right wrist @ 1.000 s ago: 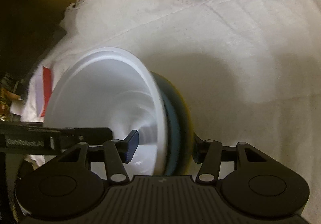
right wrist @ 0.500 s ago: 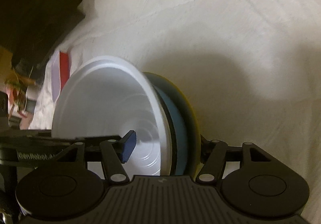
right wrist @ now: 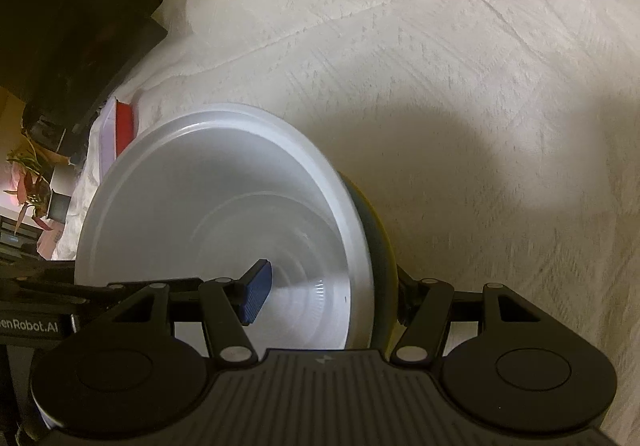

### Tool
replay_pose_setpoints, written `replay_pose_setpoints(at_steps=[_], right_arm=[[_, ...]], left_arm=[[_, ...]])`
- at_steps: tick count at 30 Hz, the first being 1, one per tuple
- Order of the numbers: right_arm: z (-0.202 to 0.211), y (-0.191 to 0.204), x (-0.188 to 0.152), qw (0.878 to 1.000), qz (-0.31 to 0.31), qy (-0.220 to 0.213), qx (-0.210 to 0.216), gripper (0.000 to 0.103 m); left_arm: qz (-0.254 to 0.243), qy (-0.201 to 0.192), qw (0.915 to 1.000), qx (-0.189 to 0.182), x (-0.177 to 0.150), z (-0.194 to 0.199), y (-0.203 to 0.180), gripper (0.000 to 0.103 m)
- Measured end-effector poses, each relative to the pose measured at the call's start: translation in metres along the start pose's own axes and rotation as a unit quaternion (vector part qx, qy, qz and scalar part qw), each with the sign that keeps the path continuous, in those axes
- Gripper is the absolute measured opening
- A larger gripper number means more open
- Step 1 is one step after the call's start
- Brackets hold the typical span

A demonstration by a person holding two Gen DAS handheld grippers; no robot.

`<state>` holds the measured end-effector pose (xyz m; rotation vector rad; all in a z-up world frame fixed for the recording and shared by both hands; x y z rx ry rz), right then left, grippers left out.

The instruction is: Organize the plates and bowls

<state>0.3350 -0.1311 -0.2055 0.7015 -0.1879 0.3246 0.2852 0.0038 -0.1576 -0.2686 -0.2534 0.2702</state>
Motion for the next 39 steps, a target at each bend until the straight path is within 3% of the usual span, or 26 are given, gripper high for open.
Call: replay_pose_setpoints(at_steps=[15, 31, 39], right_arm=[[-0.001, 0.011, -0.005, 1.0, 0.0, -0.002, 0.009, 0.062], [0.012, 0.017, 0.003, 0.999, 0.021, -0.021, -0.02, 0.062], [0.016, 0.014, 0.001, 0.999, 0.017, -0.024, -0.028, 0.062]], left_arm=[[0.029, 0.012, 0.9995, -0.004, -0.002, -0.002, 0.017, 0.054], [0.004, -0.031, 0.9994, 0.015, 0.003, 0.022, 0.016, 0.054], [-0.014, -0.031, 0.9993, 0.016, 0.0, 0.021, 0.009, 0.054]])
Point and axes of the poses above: each gripper's, at about its wrist camera, not at the fingertips, and z roughly against the way its jaws point, y to its left, x to its top, the point moved 8 cm from there along -z, roughly the way its jaws point, and after that the axes turned 1 degree about y, right-handed, at the moved point
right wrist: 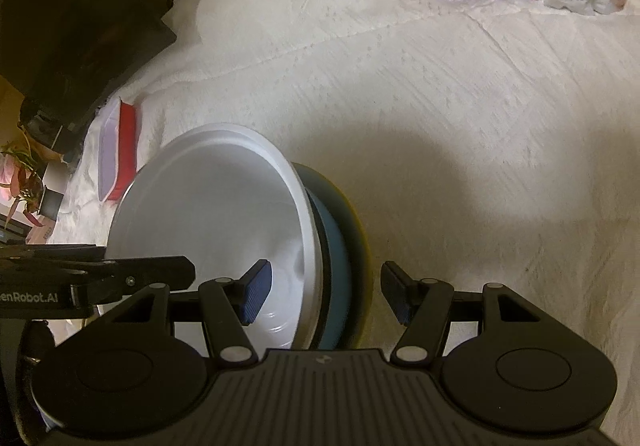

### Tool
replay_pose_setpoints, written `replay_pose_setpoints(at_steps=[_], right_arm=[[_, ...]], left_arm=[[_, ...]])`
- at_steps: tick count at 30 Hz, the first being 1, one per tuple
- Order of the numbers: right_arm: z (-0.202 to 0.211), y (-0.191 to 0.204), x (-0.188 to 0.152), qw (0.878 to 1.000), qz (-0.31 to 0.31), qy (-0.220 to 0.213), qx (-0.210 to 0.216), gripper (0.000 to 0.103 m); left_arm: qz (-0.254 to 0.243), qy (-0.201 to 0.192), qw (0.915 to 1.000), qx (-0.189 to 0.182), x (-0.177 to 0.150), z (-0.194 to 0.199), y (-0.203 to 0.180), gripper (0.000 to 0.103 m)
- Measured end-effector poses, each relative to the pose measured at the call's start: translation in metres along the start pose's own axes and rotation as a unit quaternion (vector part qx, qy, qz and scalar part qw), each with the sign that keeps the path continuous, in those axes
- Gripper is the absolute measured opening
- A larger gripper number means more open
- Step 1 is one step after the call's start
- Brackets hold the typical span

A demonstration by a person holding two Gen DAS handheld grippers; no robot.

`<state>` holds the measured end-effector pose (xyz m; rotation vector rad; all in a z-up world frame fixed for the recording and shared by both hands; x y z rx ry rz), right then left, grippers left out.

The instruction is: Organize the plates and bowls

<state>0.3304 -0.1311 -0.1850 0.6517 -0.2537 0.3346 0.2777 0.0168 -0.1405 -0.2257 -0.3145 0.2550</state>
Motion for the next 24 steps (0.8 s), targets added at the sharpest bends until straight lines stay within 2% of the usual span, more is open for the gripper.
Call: replay_pose_setpoints(at_steps=[16, 24], right_arm=[[0.0004, -0.0055, -0.0062, 1.0, -0.013, 0.003, 0.0, 0.062], [-0.0053, -0.0033, -0.009, 1.0, -0.01, 0.012, 0.0, 0.062]], left_arm=[[0.001, 0.006, 0.9998, 0.018, -0.0009, -0.006, 0.0053, 0.054], [0.005, 0.011, 0.9998, 0.015, -0.0026, -0.0081, 0.0077, 0.054]])
Point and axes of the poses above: each gripper's, at about its wrist camera, not at the fingertips, and z roughly against the way its jaws point, y to its left, x to its top, the point moved 8 cm from there along -z, roughly the way its jaws point, and after that the axes turned 1 degree about y, right-handed, at the moved point
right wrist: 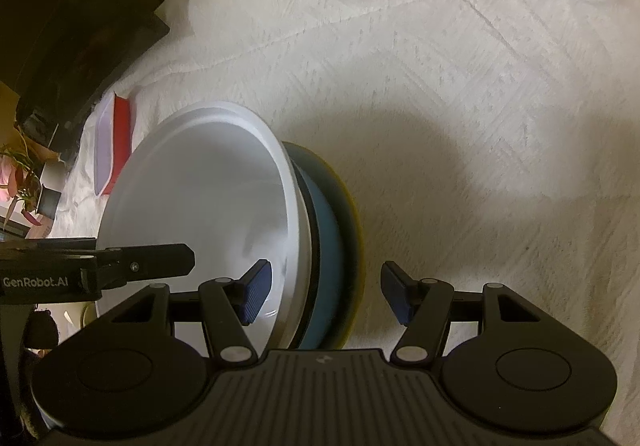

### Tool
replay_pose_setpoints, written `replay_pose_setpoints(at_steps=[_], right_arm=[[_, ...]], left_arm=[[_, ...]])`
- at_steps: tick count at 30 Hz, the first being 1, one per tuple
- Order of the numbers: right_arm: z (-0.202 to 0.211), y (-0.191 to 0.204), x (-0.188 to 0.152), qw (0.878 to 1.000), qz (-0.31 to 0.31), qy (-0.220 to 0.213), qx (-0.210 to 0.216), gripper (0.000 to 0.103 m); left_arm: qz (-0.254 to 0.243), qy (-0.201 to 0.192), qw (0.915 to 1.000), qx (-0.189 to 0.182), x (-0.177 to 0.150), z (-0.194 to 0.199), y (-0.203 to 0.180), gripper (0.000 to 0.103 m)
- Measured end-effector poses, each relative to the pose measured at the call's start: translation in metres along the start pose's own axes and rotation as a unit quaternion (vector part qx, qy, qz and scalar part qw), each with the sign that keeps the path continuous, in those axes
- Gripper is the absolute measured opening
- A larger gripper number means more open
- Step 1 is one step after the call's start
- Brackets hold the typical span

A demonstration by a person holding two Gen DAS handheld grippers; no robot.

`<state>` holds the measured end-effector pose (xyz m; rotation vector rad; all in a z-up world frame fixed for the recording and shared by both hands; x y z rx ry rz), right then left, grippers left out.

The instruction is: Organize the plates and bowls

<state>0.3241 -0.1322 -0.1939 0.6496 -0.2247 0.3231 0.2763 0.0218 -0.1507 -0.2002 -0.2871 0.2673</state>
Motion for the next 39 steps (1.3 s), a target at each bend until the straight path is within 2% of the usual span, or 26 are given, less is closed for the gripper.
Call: replay_pose_setpoints(at_steps=[13, 21, 25, 31, 39], right_arm=[[-0.016, 0.014, -0.007, 1.0, 0.008, 0.024, 0.014, 0.062], [-0.014, 0.012, -0.004, 0.999, 0.009, 0.038, 0.026, 0.061], [-0.008, 0.01, 0.001, 0.999, 0.018, 0.032, 0.02, 0.061], [-0.004, 0.008, 0.006, 0.999, 0.021, 0.022, 0.015, 0.061], [-0.012, 0.007, 0.008, 1.0, -0.002, 0.013, 0.001, 0.061]], left_arm=[[0.01, 0.013, 0.9998, -0.011, -0.006, -0.006, 0.001, 0.054], [0.034, 0.039, 0.9978, -0.041, -0.003, -0.008, 0.003, 0.061], [0.035, 0.046, 0.9968, -0.056, -0.006, -0.01, -0.001, 0.065], [0.028, 0.038, 0.9977, -0.049, -0.002, -0.014, -0.003, 0.065], [0.012, 0.047, 0.9984, -0.027, 0.002, -0.025, -0.011, 0.067]])
Point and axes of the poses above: each gripper's, at about its wrist camera, not at the fingertips, and z roughly against the way its jaws point, y to its left, x to its top, the point moved 8 cm from there along -z, roughly the way its jaws point, and after that the axes turned 1 degree about y, right-handed, at the moved point
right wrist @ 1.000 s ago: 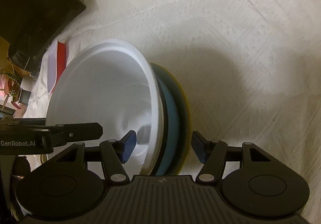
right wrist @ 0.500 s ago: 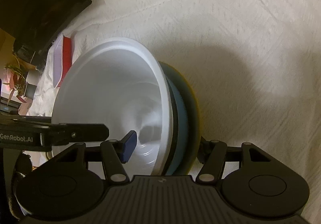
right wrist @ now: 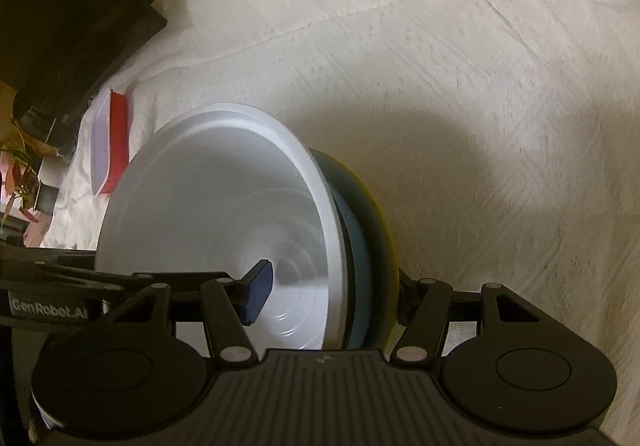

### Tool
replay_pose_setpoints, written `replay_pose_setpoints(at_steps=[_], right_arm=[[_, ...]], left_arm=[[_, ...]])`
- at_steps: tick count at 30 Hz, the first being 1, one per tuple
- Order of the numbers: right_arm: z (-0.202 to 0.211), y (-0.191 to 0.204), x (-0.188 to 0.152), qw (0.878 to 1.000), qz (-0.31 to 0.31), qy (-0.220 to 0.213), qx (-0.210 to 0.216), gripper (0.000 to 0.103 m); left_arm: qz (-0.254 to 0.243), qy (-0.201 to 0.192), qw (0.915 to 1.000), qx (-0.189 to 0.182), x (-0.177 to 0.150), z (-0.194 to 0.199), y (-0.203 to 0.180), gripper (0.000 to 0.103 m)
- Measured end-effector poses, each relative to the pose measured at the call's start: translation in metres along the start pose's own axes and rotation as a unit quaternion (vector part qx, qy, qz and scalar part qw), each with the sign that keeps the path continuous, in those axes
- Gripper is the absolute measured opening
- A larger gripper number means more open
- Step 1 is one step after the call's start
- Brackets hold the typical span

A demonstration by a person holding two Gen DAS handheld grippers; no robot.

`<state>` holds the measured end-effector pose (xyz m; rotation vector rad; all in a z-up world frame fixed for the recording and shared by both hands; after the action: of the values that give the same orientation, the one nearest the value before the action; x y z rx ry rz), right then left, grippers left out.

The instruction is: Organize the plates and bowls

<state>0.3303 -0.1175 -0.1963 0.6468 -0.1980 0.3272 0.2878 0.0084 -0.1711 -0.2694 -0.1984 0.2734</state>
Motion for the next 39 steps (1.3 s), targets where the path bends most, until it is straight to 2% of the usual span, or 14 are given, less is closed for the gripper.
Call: replay_pose_setpoints(at_steps=[10, 16, 18, 23, 39], right_arm=[[-0.001, -0.004, 0.002, 1.0, -0.004, 0.004, 0.015, 0.061], [-0.003, -0.002, 0.001, 1.0, 0.003, 0.01, 0.009, 0.058], [-0.004, -0.002, 0.0, 1.0, 0.009, 0.012, 0.008, 0.058], [-0.005, -0.003, 0.002, 1.0, 0.002, 0.013, 0.014, 0.057], [-0.003, -0.006, 0.002, 1.0, -0.002, 0.014, 0.017, 0.055]], left_arm=[[0.012, -0.001, 0.9999, 0.002, 0.003, -0.005, 0.003, 0.066], [-0.018, -0.005, 0.9997, 0.014, 0.004, -0.006, 0.0, 0.063], [-0.008, 0.0, 0.9998, 0.017, 0.006, -0.008, 0.001, 0.062], [0.009, 0.013, 0.9996, 0.023, 0.009, -0.01, 0.002, 0.062], [-0.004, 0.015, 0.9995, 0.026, 0.008, -0.013, -0.003, 0.064]])
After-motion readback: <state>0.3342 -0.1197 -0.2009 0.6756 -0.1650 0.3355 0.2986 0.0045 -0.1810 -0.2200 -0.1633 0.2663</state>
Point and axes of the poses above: each gripper's, at about its wrist camera, not at the fingertips, and z roughly against the way its jaws point, y to its left, x to its top, the point moved 8 cm from there along -z, roughly the way its jaws point, and after that the axes turned 1 degree about y, right-handed, at the moved point
